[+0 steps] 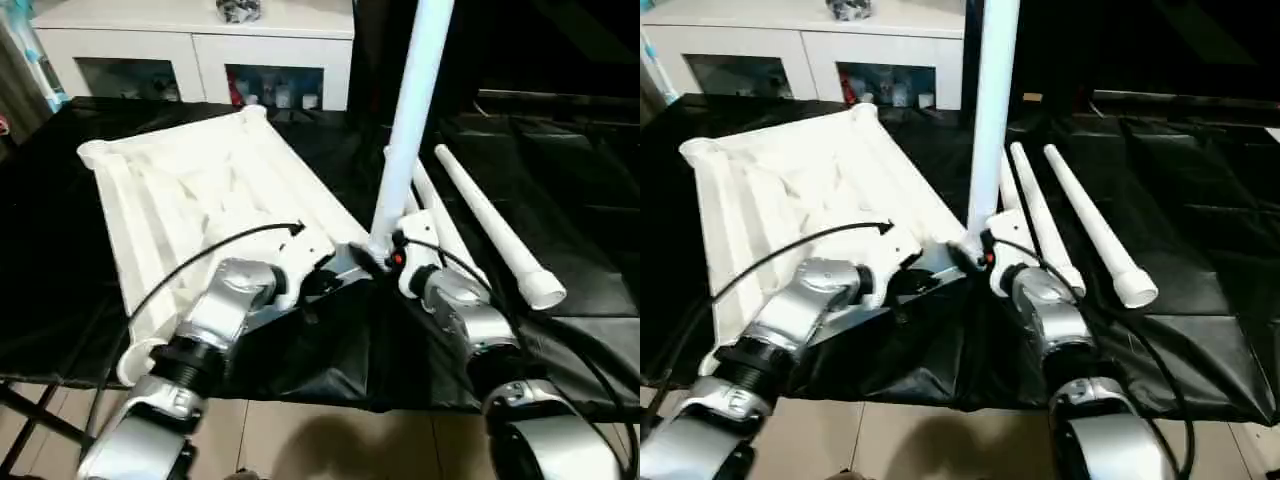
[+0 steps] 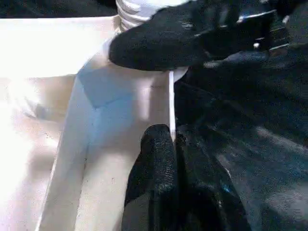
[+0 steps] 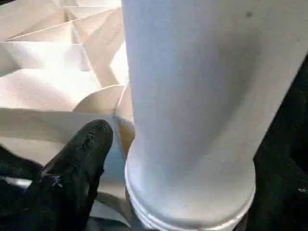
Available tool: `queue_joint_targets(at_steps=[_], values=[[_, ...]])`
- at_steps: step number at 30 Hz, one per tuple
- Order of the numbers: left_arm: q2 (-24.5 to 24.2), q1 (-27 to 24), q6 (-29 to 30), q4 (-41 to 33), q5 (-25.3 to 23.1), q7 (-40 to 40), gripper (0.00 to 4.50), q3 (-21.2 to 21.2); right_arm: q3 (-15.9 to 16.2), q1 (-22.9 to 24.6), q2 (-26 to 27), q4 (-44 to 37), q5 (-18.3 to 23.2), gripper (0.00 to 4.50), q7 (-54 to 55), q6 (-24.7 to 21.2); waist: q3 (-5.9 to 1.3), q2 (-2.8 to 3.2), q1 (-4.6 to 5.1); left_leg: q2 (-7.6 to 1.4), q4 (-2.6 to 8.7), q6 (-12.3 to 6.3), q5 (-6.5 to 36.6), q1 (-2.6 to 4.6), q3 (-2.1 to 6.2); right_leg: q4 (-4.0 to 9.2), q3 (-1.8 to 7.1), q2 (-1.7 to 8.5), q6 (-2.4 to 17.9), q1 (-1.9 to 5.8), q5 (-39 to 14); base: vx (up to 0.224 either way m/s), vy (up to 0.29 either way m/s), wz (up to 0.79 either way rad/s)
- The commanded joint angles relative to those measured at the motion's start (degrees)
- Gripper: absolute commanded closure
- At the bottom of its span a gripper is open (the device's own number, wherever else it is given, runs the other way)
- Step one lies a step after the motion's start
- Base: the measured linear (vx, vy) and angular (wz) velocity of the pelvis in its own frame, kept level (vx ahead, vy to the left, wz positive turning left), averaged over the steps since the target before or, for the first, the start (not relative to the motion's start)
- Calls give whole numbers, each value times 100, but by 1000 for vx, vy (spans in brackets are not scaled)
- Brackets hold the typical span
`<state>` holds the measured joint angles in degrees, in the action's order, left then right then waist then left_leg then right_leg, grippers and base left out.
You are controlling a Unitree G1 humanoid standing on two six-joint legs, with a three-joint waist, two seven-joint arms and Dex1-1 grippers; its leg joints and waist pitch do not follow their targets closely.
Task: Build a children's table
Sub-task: Rotate leg to tighten
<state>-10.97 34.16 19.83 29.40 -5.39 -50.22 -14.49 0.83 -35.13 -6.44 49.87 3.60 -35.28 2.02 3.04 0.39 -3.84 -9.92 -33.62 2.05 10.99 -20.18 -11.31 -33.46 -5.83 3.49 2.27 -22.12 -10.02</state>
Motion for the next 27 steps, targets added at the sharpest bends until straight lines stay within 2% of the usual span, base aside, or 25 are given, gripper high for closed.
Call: queue_joint_targets(at_steps=[1,3,6,9,10,13,14,15,16,19,25,27], values=[[93,80,-326,-476,366,-516,450,-167,556,204,82,4,-91,32,-825,-74,-343,12,-26,-415,407,-280,1249,35,218,446,393,643,1054,247,-1712,0,0,0],[-165,40,-410,-539,487,-1103,450,-227,707,361,-275,-299,-12,32,-1734,-10,-356,2,-64,-417,387,-398,1097,18,203,418,392,639,1083,270,-1501,0,0,0],[-320,52,-385,-516,508,-1385,450,-280,813,464,-501,-498,52,32,-2314,15,-364,16,-131,-447,372,-503,908,16,182,367,385,615,1167,255,-1217,0,0,0],[-479,97,-442,-436,512,-1671,450,-326,926,554,-743,-720,159,32,-2944,-76,-356,22,-192,-460,377,-486,976,41,179,380,383,623,1197,238,-1301,0,0,0],[-532,117,-458,-403,517,-1777,450,-339,960,581,-826,-804,200,54,-3178,-147,-353,25,-217,-465,384,-452,1029,44,182,385,383,625,1175,239,-1383,0,0,0],[-658,162,-504,-342,526,-2021,450,-380,1046,635,-1014,-1004,275,76,-3689,-324,-344,29,-271,-465,392,-388,1138,70,180,416,391,633,1111,225,-1593,0,0,0],[-691,174,-513,-329,530,-2090,450,-392,1072,652,-1060,-1067,292,76,-3810,-377,-345,23,-285,-461,394,-374,1161,67,184,422,390,638,1089,235,-1667,0,0,0],[-724,187,-535,-312,532,-2172,450,-404,1112,673,-1109,-1139,296,99,-3946,-431,-350,19,-290,-463,394,-368,1143,59,185,416,390,637,1078,239,-1656,0,0,0],[-764,202,-550,-290,528,-2265,450,-420,1174,699,-1166,-1227,293,104,-4102,-497,-353,17,-292,-465,398,-362,1102,50,193,408,388,639,1060,246,-1631,0,0,0],[-798,220,-595,-254,502,-2289,450,-436,1262,735,-1216,-1315,250,109,-4183,-512,-355,17,-305,-458,392,-343,1067,51,195,413,385,647,1066,243,-1627,0,0,0],[-756,243,-652,-165,468,-2126,450,-378,1205,781,-1114,-1379,319,161,-4063,-592,-360,19,-308,-454,389,-329,1030,49,195,412,379,637,1074,241,-1592,0,0,0],[-509,341,-675,71,390,-1445,450,-191,1013,700,-893,-1136,169,168,-3307,-558,-347,25,-301,-455,398,-288,1108,55,201,428,375,642,1052,232,-1699,0,0,0]])
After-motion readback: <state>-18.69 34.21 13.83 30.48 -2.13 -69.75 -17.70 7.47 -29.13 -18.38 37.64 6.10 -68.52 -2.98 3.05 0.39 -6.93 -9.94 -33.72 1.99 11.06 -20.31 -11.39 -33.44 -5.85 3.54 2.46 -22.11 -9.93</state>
